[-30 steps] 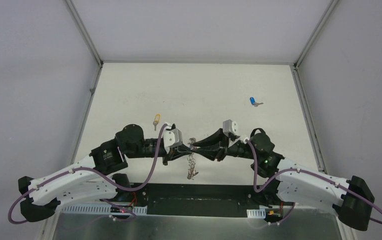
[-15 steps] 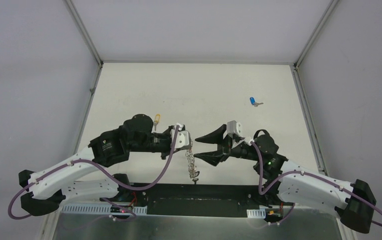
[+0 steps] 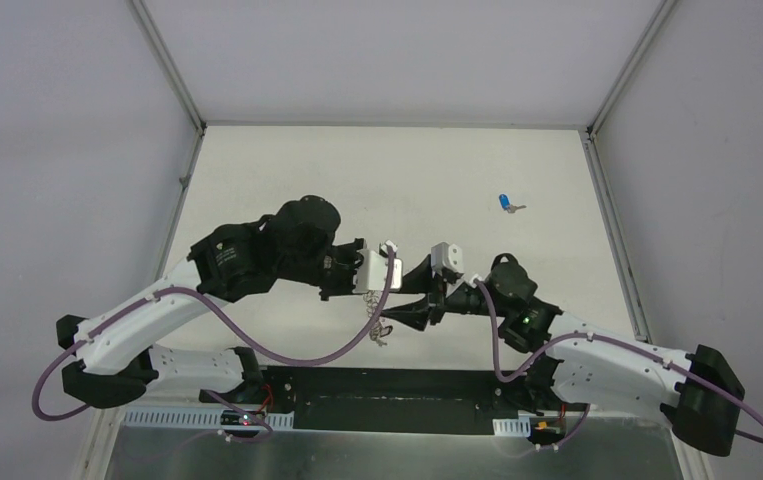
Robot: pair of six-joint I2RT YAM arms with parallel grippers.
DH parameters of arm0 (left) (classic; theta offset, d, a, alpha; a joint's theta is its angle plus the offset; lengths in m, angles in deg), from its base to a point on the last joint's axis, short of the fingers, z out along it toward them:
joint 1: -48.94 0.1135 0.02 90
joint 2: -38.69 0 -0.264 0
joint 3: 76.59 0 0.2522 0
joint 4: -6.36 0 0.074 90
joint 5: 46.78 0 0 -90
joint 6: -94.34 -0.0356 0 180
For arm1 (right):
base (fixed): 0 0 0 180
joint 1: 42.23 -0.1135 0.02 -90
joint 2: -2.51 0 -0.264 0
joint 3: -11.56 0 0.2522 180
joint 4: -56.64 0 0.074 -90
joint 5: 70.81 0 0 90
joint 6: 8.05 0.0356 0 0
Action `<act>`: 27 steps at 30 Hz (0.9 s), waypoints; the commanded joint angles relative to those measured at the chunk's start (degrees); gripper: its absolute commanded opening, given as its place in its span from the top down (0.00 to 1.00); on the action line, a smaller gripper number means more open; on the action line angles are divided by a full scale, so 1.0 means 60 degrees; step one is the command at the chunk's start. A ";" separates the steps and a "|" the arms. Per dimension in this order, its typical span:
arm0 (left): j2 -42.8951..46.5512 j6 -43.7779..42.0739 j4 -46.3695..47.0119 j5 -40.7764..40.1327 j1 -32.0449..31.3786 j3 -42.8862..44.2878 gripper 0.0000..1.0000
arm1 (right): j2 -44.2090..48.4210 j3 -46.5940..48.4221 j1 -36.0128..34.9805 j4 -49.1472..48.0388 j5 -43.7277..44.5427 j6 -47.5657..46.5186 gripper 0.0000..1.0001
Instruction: Put the keys on the keyring
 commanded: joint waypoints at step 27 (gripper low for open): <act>-0.1317 -0.0018 -0.1795 0.0929 0.0017 0.1623 1.00 | -0.1481 0.0856 -0.0039 -0.2220 -0.0843 0.0356 0.80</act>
